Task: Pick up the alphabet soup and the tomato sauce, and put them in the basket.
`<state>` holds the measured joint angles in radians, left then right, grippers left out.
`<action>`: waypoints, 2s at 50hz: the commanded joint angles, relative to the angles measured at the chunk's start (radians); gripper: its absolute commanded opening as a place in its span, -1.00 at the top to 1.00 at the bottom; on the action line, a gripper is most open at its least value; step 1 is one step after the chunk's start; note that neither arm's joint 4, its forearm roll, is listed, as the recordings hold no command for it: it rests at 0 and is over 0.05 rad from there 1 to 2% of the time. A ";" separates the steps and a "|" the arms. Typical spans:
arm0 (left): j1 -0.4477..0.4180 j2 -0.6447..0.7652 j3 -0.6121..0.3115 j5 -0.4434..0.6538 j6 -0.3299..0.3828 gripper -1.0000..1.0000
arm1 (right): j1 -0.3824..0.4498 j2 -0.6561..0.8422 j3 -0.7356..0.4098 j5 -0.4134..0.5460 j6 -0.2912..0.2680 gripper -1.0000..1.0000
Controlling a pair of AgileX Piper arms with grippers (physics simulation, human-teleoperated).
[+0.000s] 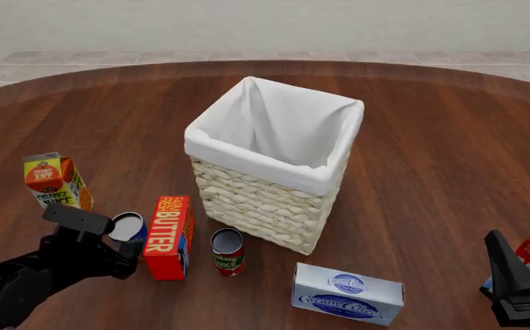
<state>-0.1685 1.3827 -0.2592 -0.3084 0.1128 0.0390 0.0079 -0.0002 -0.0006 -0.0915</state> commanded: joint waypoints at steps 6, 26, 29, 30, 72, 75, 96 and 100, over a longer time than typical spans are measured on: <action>-0.004 0.025 -0.014 -0.008 0.004 -1.00 | -0.001 0.004 0.000 -0.003 0.000 -1.00; -0.008 0.058 -0.022 -0.027 0.005 -1.00 | -0.003 0.027 0.000 -0.028 -0.001 -1.00; -0.005 0.059 -0.011 -0.037 0.001 -1.00 | -0.002 0.030 0.000 -0.031 0.000 -1.00; -0.004 0.057 -0.009 -0.038 0.003 -1.00 | -0.001 0.032 0.000 -0.032 -0.001 -1.00; 0.038 0.022 -0.005 -0.022 0.036 1.00 | 0.004 0.001 0.000 -0.004 -0.001 -1.00; 0.041 0.013 -0.001 -0.017 0.039 1.00 | 0.005 -0.006 0.000 0.003 -0.002 -1.00; 0.056 -0.149 -0.003 0.112 0.067 1.00 | 0.010 -0.004 0.000 0.002 -0.004 -1.00; 0.055 -0.188 -0.013 0.150 0.062 1.00 | 0.011 -0.004 0.000 0.002 -0.004 -1.00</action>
<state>-0.1195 1.2888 -0.2566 -0.2332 0.1498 0.0469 0.0045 -0.0002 0.0002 -0.0945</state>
